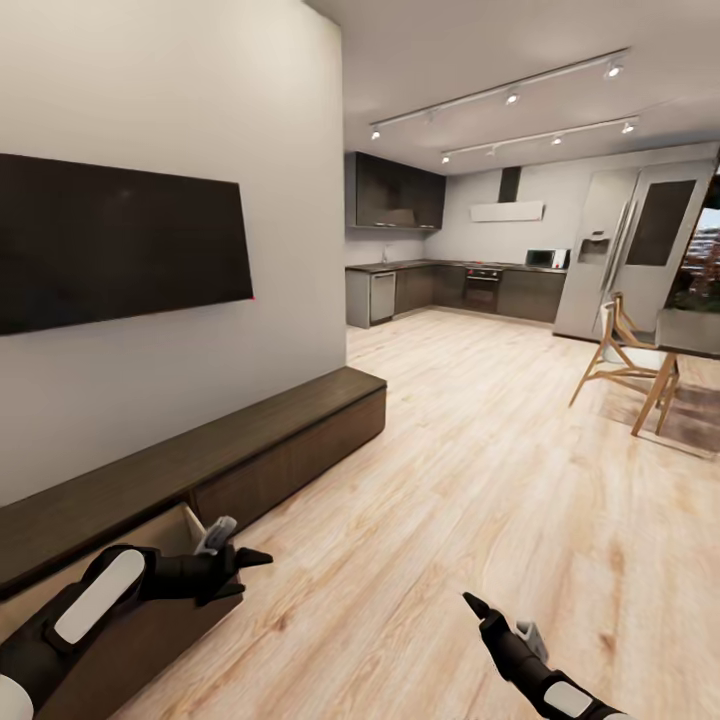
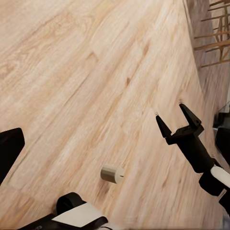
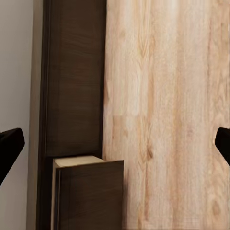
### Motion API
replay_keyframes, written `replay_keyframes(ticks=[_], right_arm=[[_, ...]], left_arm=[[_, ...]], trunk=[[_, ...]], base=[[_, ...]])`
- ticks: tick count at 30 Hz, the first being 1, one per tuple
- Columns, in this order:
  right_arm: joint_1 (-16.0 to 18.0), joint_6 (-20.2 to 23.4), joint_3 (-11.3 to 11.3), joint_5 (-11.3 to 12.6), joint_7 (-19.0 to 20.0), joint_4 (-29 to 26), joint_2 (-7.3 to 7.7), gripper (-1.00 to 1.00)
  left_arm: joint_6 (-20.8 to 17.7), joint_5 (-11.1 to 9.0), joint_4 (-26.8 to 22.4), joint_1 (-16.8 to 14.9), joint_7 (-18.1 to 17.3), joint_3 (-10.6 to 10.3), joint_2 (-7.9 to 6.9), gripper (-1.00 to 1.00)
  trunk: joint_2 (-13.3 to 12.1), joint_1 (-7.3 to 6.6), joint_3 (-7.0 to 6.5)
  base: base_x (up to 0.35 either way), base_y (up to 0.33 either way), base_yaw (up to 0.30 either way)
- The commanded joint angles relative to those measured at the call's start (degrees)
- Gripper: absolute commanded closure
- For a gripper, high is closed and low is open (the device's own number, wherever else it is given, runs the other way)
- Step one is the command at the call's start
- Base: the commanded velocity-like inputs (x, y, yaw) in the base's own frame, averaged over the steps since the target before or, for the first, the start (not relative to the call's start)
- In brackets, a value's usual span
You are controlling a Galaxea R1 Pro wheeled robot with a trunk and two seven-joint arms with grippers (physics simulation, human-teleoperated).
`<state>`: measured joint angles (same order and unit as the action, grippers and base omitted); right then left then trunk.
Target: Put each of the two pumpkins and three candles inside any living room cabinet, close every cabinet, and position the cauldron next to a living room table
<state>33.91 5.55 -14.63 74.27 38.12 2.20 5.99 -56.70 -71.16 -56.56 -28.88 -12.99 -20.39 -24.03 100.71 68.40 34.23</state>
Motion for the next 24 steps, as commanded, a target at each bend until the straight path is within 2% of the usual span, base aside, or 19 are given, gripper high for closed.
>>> replay_keyframes(ticks=[1,4,8,11,16,24], right_arm=[[0.1,-0.1,-0.3,0.6,0.1,0.2,-0.01,-1.00],[0.1,-2.2,-0.4,0.6,-1.5,0.2,-0.06,-1.00],[0.1,-3.3,-0.4,0.6,-7.4,-0.2,-0.15,-1.00],[0.1,-3.4,-0.4,0.6,-9.9,-0.4,-0.21,-1.00],[0.1,-3.5,-0.4,0.6,-10.8,-0.4,-0.20,-1.00],[0.1,-3.1,-0.4,0.5,-10.7,-0.5,-0.12,-1.00]], left_arm=[[0.0,0.5,0.0,0.0,-0.2,-0.1,-0.06,-1.00],[0.0,0.5,-0.1,0.0,0.3,0.0,-0.10,-1.00],[0.0,0.5,-0.7,0.0,0.5,-0.1,-0.12,-1.00],[0.1,0.6,-1.0,0.0,1.5,-0.1,-0.10,-1.00],[0.0,0.5,-1.1,0.0,6.0,0.3,-0.06,-1.00],[0.0,0.4,-0.7,0.0,7.1,0.8,-0.14,-1.00]], trunk=[[-0.4,-0.23,-0.12],[-1.6,-0.89,-0.66],[-3.2,-1.77,-1.38],[-4.4,-2.43,-1.92],[-5.6,-3.09,-2.46],[-5.6,-3.09,-2.46]], base=[[0.000,0.000,-0.285],[0.000,0.000,-0.286],[0.000,0.000,-0.287],[0.000,0.000,-0.285],[0.000,0.000,-0.139],[0.000,0.000,-0.008]])
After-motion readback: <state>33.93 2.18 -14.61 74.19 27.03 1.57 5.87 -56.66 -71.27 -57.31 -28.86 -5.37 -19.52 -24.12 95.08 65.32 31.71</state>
